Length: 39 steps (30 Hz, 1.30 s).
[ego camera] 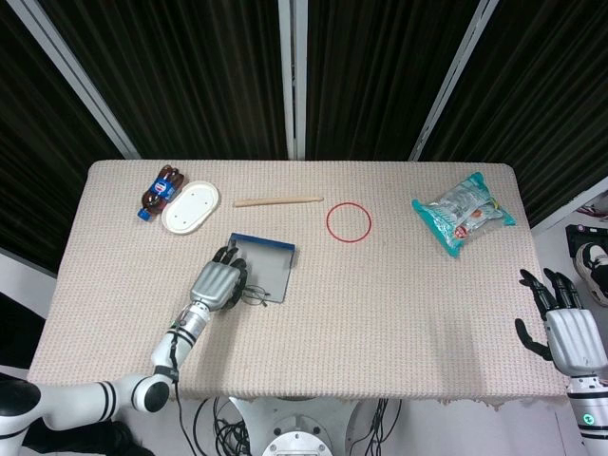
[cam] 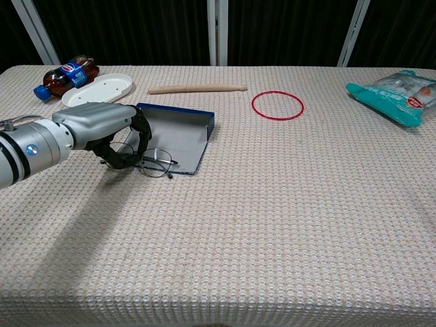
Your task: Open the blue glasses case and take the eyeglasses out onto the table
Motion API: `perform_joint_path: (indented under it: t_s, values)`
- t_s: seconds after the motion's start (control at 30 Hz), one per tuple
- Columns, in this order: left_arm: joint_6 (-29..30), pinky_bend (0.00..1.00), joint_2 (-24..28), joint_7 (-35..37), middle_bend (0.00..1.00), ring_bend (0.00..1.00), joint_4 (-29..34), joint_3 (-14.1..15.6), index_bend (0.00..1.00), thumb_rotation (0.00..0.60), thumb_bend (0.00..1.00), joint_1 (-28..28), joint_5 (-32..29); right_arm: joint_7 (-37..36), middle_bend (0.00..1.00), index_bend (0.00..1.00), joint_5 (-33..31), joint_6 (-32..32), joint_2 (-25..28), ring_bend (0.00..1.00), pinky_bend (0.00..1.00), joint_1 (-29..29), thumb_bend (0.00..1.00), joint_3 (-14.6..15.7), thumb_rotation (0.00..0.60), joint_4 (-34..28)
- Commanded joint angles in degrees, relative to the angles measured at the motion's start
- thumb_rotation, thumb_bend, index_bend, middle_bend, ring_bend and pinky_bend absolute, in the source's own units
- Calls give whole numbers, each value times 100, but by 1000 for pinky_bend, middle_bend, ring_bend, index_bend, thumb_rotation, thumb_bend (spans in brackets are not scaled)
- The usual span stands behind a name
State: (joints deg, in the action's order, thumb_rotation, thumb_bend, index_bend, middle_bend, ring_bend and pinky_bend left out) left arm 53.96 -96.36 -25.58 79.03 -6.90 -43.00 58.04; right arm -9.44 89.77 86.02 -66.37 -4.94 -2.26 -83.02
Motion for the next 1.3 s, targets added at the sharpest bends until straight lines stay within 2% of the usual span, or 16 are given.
perform_joint_path:
  t_s: [0.03,0.4,0.6,0.9,1.1,1.3]
  values:
    - [-29,0,-3,45,253,12,-17,-5,569,600,463,4,7,-2,224,20,2,2,-2,0,73,-1,362,-1,600,5]
    - [45,0,-74,357,321,34,-179,-6,674,600,485,100,212,-17,224,20,-5,15,0,0,73,2,363,-9,600,15]
    - [127,0,35,449,329,33,-48,11,706,600,499,176,344,-11,224,20,5,34,2,0,73,5,362,-11,600,8]
    - [673,0,637,471,329,33,897,179,710,600,510,523,776,-17,224,20,34,81,14,0,73,11,362,-18,600,6]
    - [1106,0,1144,347,329,33,1705,537,710,600,510,908,1127,-52,224,20,75,76,-5,0,73,-18,362,-19,600,39]
    - [1206,0,1286,14,329,34,2163,899,709,600,510,1113,1359,-84,224,20,109,55,-35,0,73,-48,362,-9,600,74]
